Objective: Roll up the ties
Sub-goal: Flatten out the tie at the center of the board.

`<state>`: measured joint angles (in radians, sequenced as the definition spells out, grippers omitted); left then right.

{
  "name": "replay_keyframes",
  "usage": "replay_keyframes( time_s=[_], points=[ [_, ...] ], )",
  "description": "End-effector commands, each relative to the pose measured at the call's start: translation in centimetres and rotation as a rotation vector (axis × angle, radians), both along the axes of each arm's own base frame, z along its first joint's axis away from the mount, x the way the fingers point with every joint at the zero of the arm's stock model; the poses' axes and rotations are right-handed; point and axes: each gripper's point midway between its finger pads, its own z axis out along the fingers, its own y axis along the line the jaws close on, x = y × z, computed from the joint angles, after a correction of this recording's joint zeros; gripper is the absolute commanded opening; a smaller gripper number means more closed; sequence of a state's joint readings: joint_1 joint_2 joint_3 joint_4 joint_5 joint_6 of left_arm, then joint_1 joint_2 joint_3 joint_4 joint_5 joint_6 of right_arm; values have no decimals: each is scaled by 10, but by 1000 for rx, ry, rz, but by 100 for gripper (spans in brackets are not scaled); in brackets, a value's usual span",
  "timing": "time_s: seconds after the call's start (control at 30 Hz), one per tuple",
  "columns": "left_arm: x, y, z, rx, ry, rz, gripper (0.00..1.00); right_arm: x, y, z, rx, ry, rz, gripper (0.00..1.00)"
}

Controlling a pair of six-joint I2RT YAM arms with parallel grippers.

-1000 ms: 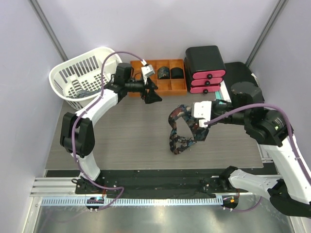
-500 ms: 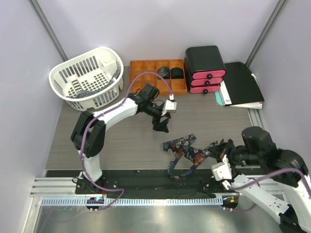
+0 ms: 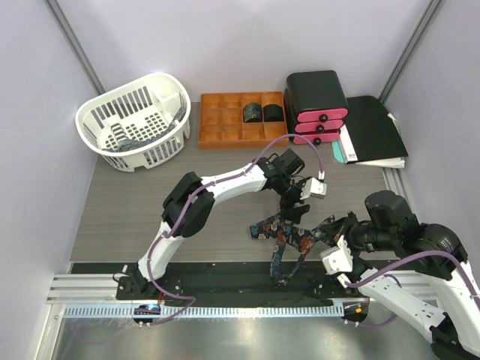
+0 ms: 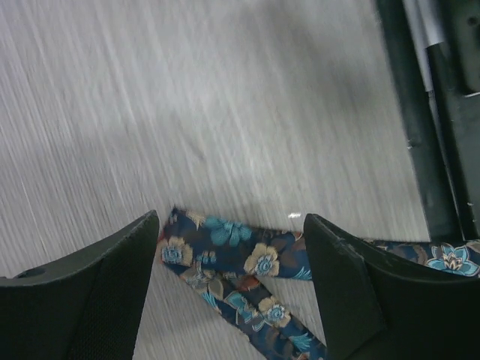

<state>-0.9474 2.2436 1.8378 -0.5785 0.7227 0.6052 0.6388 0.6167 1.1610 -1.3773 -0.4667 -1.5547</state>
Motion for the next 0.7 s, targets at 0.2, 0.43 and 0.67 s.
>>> replay_keyframes(
  time_s=[0.2, 0.43, 0.67],
  points=[
    [33, 23, -33, 175, 33, 282, 64, -15, -17, -19, -88, 70, -8, 1],
    [47, 46, -37, 212, 102, 404, 32, -5, -20, -23, -103, 62, -59, 1],
    [117, 91, 32, 66, 226, 745, 0, 37, -41, -34, -187, -38, -271, 1]
  ],
)
